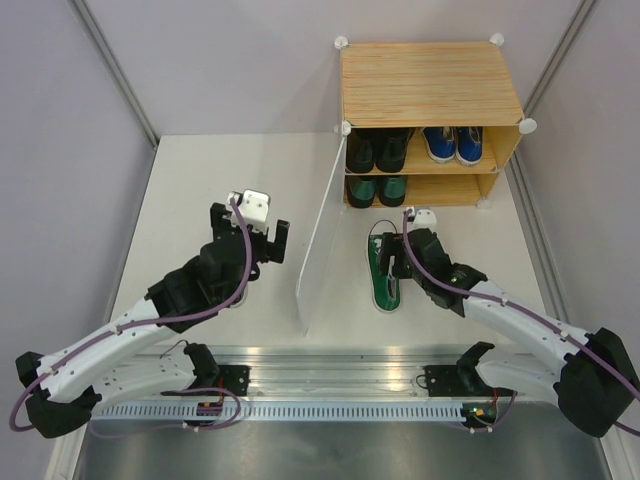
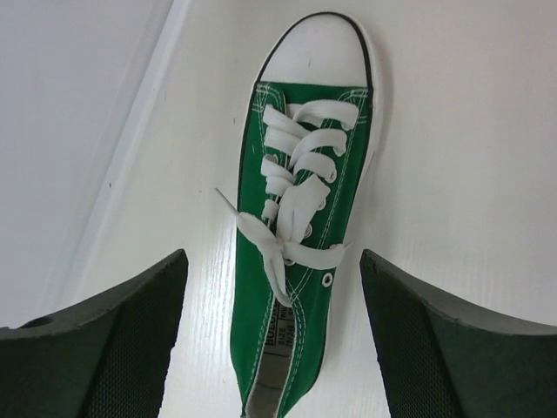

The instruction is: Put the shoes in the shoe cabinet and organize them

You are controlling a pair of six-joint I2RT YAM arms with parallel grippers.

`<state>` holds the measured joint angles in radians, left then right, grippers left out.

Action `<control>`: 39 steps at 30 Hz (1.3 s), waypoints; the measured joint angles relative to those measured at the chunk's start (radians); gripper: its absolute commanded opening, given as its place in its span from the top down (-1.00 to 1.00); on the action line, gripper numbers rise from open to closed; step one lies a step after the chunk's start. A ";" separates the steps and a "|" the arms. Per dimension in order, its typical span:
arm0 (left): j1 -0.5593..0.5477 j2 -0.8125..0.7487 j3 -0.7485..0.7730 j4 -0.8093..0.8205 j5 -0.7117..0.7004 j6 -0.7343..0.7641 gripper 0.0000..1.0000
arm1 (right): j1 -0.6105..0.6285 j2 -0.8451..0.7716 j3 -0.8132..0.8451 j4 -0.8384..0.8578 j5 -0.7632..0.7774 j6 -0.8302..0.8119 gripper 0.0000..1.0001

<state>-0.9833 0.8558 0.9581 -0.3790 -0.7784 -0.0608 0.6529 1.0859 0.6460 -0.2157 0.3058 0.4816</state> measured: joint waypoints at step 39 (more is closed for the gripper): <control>0.000 0.033 0.000 -0.008 0.011 0.002 -0.95 | -0.216 -0.122 -0.144 -0.041 0.090 0.041 0.99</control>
<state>-0.9833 0.8886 0.9577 -0.3874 -0.7670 -0.0589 0.4370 0.9638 0.5022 -0.2569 0.3954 0.5228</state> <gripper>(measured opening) 0.976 0.020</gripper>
